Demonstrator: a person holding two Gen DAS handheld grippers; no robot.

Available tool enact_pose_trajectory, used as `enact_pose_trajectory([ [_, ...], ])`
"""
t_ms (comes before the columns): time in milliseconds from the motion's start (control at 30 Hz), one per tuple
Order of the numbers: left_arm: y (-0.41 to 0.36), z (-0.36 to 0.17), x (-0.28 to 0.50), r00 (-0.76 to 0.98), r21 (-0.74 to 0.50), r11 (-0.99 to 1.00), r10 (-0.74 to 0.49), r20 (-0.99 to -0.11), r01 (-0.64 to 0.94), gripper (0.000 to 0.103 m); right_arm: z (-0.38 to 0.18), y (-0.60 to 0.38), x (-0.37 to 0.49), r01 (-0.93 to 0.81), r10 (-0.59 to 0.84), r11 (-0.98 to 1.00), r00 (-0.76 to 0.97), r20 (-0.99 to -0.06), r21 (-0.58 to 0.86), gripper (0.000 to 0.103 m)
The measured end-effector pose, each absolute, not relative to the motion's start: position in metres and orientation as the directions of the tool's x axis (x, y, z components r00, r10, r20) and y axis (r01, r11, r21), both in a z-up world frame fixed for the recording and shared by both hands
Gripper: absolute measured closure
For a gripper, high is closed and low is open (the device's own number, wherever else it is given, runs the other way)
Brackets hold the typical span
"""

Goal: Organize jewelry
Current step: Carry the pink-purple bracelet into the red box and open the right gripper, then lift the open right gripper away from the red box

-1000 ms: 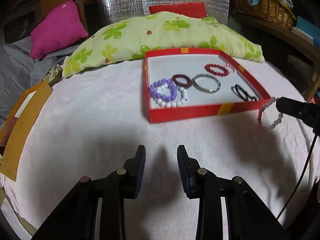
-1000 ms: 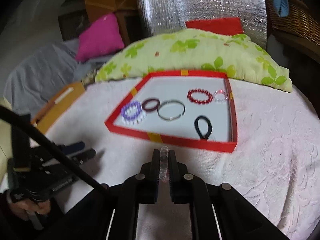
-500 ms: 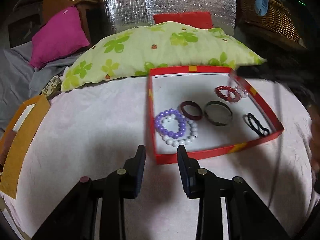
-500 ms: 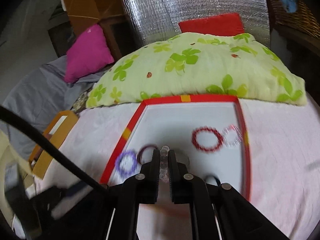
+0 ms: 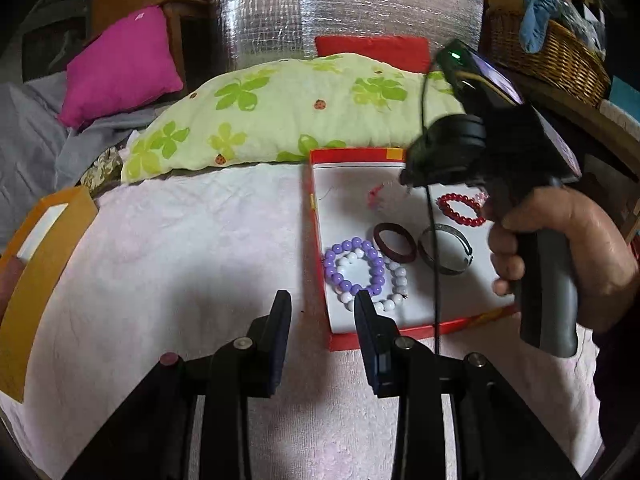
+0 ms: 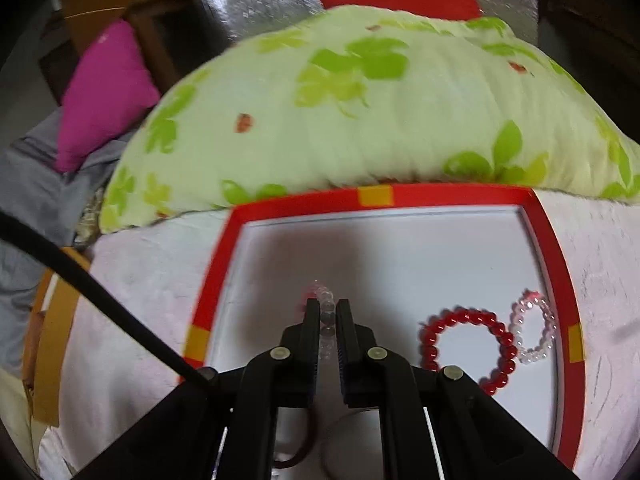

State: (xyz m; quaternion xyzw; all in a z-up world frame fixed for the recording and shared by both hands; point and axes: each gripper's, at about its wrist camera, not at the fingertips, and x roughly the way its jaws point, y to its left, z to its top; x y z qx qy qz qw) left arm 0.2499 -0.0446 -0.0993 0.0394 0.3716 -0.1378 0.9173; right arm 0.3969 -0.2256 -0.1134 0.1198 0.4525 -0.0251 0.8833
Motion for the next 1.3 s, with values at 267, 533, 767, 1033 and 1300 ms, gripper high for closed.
enact_pose_trajectory([
  [267, -0.047, -0.099, 0.25, 0.699, -0.024, 0.96, -0.222, -0.68, 0.281, 0.069, -0.1, -0.222, 0.357, 0.092, 0.037, 0.989, 0.609, -0.792, 0.117, 0.076],
  [533, -0.055, -0.089, 0.258, 0.72, -0.039, 0.961, -0.232, -0.654, 0.275, 0.048, -0.085, -0.239, 0.287, 0.078, 0.037, 0.991, 0.627, -0.778, 0.11, 0.076],
  [767, -0.083, -0.057, 0.281, 0.731, -0.009, 0.957, -0.229, -0.643, 0.291, 0.048, -0.073, -0.257, 0.242, 0.105, 0.01, 0.99, 0.625, -0.781, 0.098, 0.076],
  [1033, -0.078, -0.04, 0.236, 0.741, 0.047, 0.959, -0.184, -0.646, 0.279, 0.036, -0.053, -0.266, 0.193, 0.12, -0.002, 0.987, 0.677, -0.736, 0.107, 0.065],
  [1300, -0.063, -0.007, 0.18, 0.806, 0.149, 0.963, -0.099, -0.583, 0.226, 0.034, -0.035, -0.249, 0.134, 0.12, -0.034, 0.99, 0.697, -0.716, 0.07, 0.049],
])
